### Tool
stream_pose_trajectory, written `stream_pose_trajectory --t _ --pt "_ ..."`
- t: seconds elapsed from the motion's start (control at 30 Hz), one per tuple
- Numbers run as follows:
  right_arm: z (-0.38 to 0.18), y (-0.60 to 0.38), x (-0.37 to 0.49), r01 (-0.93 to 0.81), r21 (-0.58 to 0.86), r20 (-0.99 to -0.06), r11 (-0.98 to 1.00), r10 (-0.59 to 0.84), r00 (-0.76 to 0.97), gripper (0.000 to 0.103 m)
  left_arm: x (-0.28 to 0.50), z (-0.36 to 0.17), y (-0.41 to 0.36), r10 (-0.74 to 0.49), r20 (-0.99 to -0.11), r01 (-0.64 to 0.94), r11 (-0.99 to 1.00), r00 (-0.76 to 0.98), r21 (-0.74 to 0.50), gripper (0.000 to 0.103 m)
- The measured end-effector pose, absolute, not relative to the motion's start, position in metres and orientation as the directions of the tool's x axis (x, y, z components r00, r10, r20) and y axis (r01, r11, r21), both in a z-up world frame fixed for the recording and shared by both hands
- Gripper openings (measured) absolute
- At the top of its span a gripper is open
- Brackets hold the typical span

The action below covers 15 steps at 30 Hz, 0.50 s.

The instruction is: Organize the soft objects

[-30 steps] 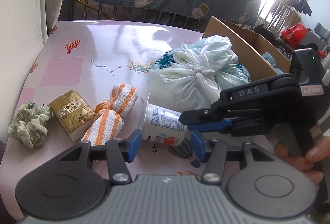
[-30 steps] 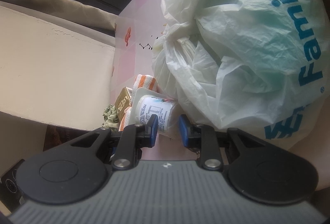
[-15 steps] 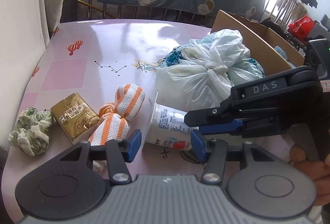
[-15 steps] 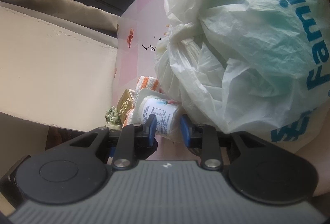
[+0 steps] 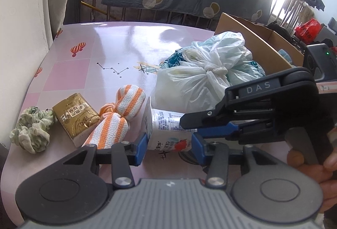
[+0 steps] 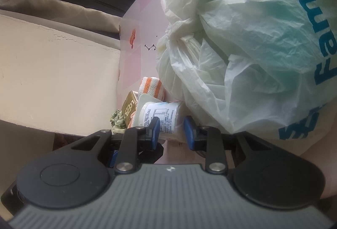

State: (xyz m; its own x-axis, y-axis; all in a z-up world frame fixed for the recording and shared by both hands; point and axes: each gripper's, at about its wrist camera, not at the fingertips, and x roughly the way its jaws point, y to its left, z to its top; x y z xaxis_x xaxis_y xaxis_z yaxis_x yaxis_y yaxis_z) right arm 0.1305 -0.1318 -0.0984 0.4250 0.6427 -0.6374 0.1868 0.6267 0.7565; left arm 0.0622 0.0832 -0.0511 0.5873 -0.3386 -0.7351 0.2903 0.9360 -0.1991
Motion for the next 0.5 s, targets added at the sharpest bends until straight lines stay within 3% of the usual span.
stream_pose_trajectory --t 0.5 --pt "-0.121 -0.135 0.104 0.298 0.833 -0.552 0.466 0.725 0.412 0.026 0.024 -0.036 0.085 -0.301 -0.713 0.272 0.949 0.633 -0.159 0.047"
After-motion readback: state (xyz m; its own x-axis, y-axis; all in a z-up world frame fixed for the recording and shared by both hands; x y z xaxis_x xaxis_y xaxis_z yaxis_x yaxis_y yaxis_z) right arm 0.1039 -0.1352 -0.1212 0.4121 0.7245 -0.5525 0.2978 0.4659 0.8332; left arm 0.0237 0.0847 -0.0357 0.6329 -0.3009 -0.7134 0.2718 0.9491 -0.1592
